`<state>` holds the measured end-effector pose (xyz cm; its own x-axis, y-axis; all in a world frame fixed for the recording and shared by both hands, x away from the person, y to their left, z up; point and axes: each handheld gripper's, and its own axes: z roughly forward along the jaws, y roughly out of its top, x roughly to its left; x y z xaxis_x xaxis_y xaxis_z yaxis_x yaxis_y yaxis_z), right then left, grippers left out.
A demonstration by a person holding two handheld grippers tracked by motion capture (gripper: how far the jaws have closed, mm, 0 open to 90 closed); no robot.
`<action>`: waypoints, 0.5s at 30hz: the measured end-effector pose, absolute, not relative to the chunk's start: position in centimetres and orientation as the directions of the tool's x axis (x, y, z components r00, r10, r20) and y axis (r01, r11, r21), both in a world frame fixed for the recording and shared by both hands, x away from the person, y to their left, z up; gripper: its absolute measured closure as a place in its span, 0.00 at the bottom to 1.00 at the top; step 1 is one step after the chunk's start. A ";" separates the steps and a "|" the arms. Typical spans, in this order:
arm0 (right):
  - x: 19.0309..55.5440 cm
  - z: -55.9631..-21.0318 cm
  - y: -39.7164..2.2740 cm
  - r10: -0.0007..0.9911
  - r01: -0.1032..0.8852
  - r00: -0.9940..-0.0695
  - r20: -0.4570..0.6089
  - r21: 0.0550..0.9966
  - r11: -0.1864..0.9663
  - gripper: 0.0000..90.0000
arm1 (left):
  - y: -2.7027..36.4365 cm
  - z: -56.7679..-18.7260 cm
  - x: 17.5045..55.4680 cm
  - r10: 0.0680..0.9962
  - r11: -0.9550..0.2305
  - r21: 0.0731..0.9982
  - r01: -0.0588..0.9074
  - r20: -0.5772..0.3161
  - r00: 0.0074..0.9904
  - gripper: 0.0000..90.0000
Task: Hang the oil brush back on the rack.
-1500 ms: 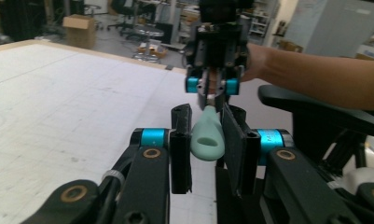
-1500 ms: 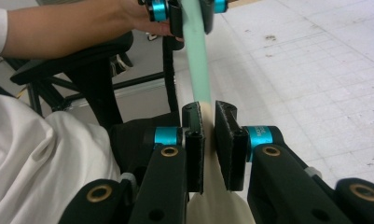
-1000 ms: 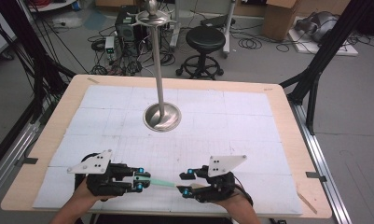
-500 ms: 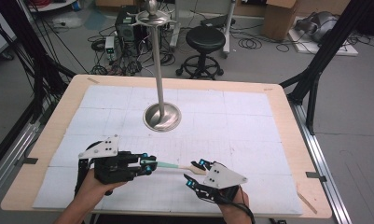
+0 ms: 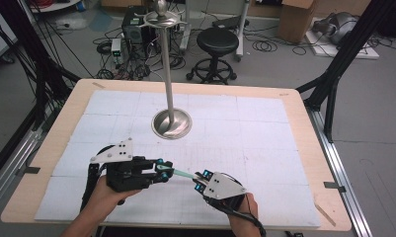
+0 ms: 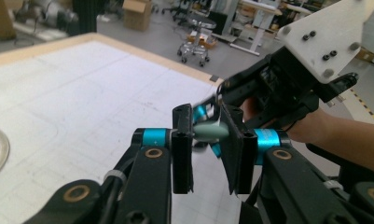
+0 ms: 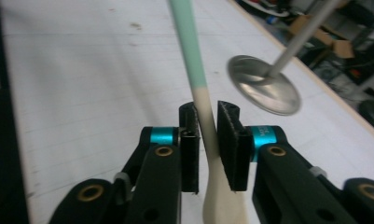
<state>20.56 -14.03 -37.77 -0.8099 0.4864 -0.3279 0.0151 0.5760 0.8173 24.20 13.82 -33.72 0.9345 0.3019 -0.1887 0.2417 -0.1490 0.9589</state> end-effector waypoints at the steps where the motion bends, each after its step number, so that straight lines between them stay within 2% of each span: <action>1: 20.5 -37.8 -14.0 0.468 0.006 -0.824 -0.318 0.823 0.568 0.93 | 13.9 -33.8 24.2 0.292 -0.144 0.964 0.223 -0.174 0.940 0.63; 4: 20.5 -37.7 -14.1 0.439 0.017 -0.861 -0.258 0.847 0.531 0.94 | 14.5 -34.0 24.1 0.283 -0.103 0.978 0.183 -0.147 0.948 0.52; 6: 20.7 -37.7 -14.4 0.418 0.031 -0.886 -0.201 0.874 0.486 0.94 | 14.9 -34.3 24.2 0.266 -0.056 0.980 0.190 -0.169 0.949 0.50; 11: 21.1 -37.6 -15.2 0.323 0.093 -0.946 -0.027 0.932 0.352 0.94 | 15.4 -34.8 24.4 0.202 0.028 0.979 0.202 -0.204 0.958 0.51; 15: 21.3 -37.6 -15.2 0.232 0.117 -0.971 0.051 0.953 0.280 0.94 | 15.0 -34.6 24.3 0.095 0.090 0.972 0.216 -0.225 0.970 0.55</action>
<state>21.28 -15.19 -37.63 -0.9713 0.2324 0.0510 0.1170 0.2799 0.9529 24.31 15.04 -34.62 0.9698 0.0950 -0.2247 0.2165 0.0896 0.9722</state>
